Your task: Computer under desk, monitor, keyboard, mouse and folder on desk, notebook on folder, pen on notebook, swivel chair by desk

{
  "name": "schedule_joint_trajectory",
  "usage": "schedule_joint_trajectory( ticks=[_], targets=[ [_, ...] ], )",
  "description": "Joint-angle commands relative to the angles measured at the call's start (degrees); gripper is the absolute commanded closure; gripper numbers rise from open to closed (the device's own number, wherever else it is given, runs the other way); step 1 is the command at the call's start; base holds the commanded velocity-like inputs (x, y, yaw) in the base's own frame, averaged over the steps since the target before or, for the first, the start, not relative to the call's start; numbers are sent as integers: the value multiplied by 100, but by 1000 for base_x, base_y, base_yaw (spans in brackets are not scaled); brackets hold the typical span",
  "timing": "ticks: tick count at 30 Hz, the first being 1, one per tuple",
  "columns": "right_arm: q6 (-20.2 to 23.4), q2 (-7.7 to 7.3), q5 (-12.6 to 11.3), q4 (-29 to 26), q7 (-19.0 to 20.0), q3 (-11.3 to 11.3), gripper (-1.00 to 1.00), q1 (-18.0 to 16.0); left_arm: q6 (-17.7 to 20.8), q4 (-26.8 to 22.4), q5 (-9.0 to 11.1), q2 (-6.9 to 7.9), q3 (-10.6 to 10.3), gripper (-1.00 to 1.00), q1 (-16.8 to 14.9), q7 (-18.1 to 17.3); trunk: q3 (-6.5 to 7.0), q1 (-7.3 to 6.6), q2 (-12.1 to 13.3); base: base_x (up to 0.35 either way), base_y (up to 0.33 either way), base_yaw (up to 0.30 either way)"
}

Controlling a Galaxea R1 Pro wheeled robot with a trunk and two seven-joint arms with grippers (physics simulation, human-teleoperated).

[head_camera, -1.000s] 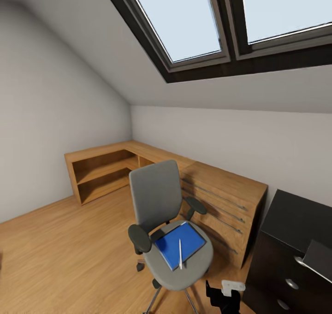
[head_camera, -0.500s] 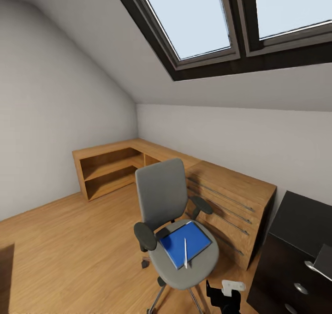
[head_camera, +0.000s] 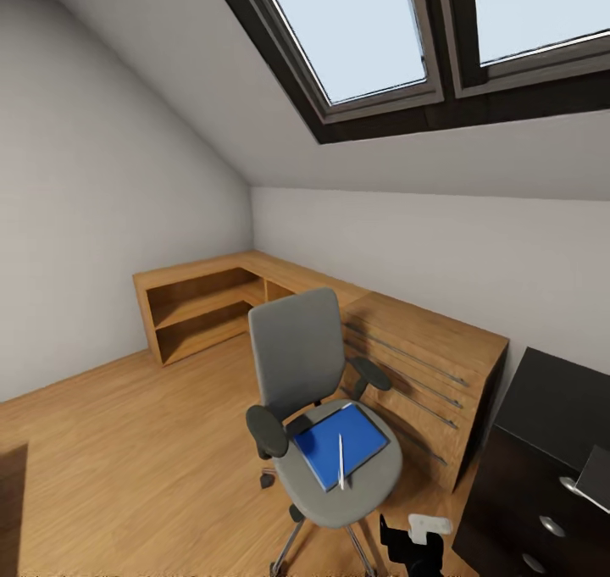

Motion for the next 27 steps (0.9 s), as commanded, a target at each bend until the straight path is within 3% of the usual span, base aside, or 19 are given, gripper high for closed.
schedule_joint_trajectory(
  ticks=[1,27],
  targets=[
    [-24,0,4,8,3,-37,-100,-6,-11,-7,53,8,-48,-100,-5,41,-16,0,-5,0,0,0],
    [-153,-23,13,11,3,-37,-100,2,-11,-7,36,1,-63,-100,-5,41,-246,0,-5,0,0,0]
  ],
)
